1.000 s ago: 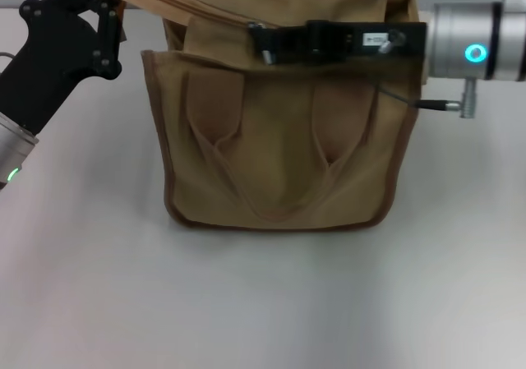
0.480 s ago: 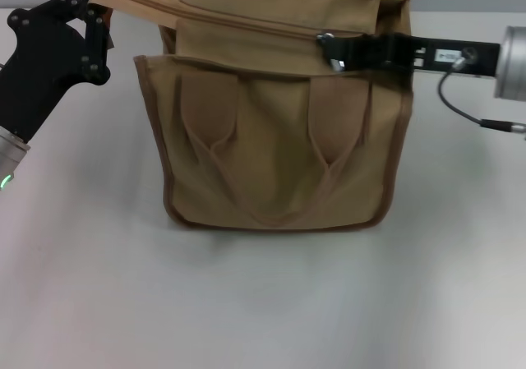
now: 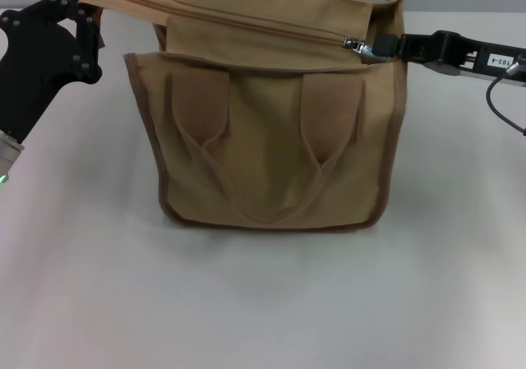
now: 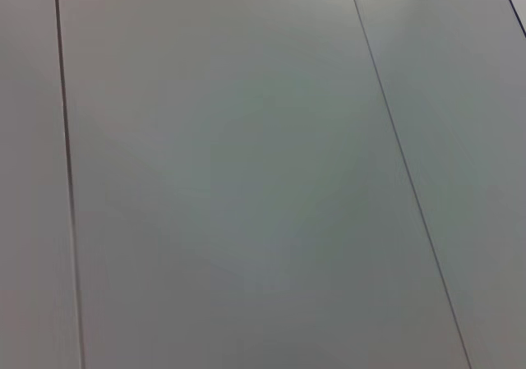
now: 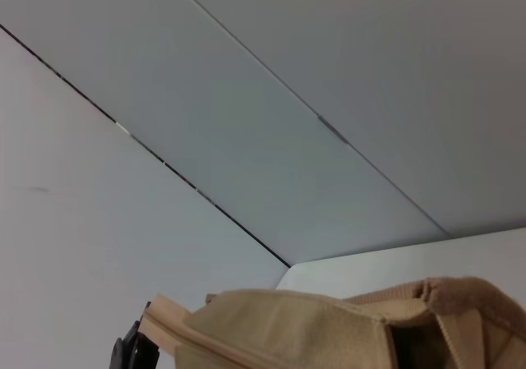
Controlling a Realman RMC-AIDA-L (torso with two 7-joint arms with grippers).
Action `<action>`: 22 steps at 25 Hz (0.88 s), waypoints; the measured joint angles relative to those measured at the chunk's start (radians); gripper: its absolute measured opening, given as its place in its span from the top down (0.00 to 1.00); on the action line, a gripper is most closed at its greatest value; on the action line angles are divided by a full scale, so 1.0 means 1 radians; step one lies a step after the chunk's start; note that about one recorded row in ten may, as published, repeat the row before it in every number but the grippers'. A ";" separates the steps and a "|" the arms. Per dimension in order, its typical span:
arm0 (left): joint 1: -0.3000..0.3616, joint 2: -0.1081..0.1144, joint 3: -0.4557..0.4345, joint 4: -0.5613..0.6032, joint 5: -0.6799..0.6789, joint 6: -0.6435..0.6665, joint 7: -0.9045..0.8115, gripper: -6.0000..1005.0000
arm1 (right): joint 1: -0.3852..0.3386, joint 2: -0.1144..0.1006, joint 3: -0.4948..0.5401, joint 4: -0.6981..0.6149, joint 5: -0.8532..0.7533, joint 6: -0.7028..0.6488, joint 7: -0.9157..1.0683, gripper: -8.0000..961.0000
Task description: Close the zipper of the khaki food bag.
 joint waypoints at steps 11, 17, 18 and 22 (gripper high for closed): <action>-0.005 -0.001 0.006 -0.001 -0.001 -0.005 -0.001 0.92 | -0.028 0.008 0.107 0.025 0.053 -0.092 -0.150 0.99; -0.005 -0.002 0.007 -0.004 -0.001 -0.009 -0.002 0.92 | -0.071 0.002 0.184 0.064 0.122 -0.232 -0.367 0.78; -0.005 -0.003 0.007 -0.008 -0.001 -0.012 -0.001 0.92 | -0.079 0.002 0.187 0.066 0.123 -0.248 -0.409 0.74; -0.005 -0.001 0.003 -0.024 -0.001 -0.025 0.002 0.92 | -0.123 0.006 0.189 0.082 0.119 -0.350 -0.677 0.57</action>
